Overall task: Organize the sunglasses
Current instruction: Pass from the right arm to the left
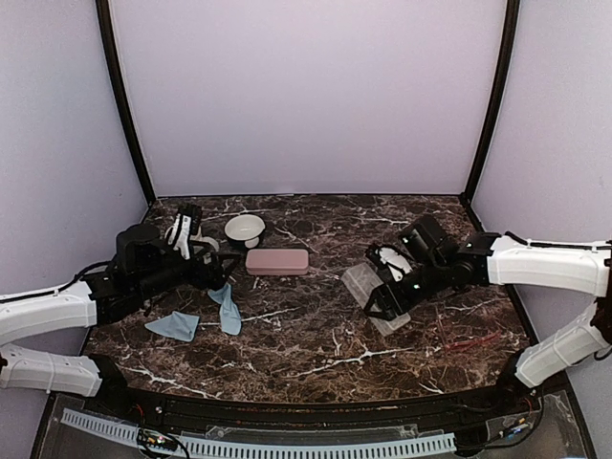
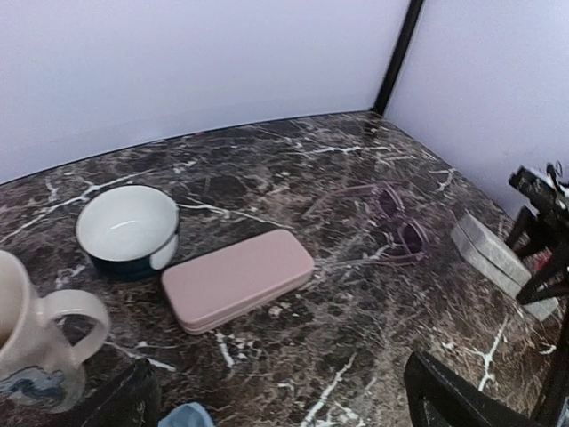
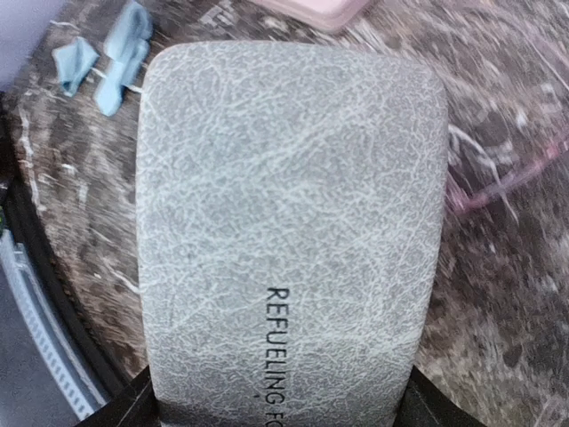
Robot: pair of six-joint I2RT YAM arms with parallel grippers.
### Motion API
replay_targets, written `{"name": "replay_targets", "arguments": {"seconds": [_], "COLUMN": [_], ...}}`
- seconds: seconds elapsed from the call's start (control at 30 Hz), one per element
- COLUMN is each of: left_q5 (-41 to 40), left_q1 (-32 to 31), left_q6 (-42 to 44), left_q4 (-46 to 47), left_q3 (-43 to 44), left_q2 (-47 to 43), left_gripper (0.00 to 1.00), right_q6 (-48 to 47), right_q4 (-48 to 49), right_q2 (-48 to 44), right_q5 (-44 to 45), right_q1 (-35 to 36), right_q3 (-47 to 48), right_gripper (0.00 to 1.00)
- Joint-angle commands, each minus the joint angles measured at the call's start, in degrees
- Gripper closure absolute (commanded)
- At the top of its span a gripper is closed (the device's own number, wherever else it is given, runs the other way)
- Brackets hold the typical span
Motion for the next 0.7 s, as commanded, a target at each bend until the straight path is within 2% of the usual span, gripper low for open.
{"name": "replay_targets", "arguments": {"seconds": [0.0,0.27,0.43,0.67], "left_q5": [10.59,26.7,34.76,40.91], "left_q1": [-2.96,-6.0,-6.76,-6.76], "left_q6": [2.42,-1.27,-2.98,-8.67], "left_q4": [10.98,25.09,31.01,42.96], "left_q3": [-1.35,-1.76,-0.31,-1.03], "left_q2": [3.17,10.47,14.37,20.0], "left_gripper": [0.02,0.02,0.02,0.01], "right_q6": [-4.44,-6.51,-8.42,-9.17], "right_q4": [7.63,10.9,10.59,12.66], "right_q2": [0.73,6.04,8.75,10.57], "right_q5": [-13.62,-23.14,-23.95,-26.16], "right_q1": [0.7,2.74,5.41,7.69], "right_q3": [7.21,15.78,20.38,21.22], "right_gripper": [0.54,0.55,0.55,0.57]}}
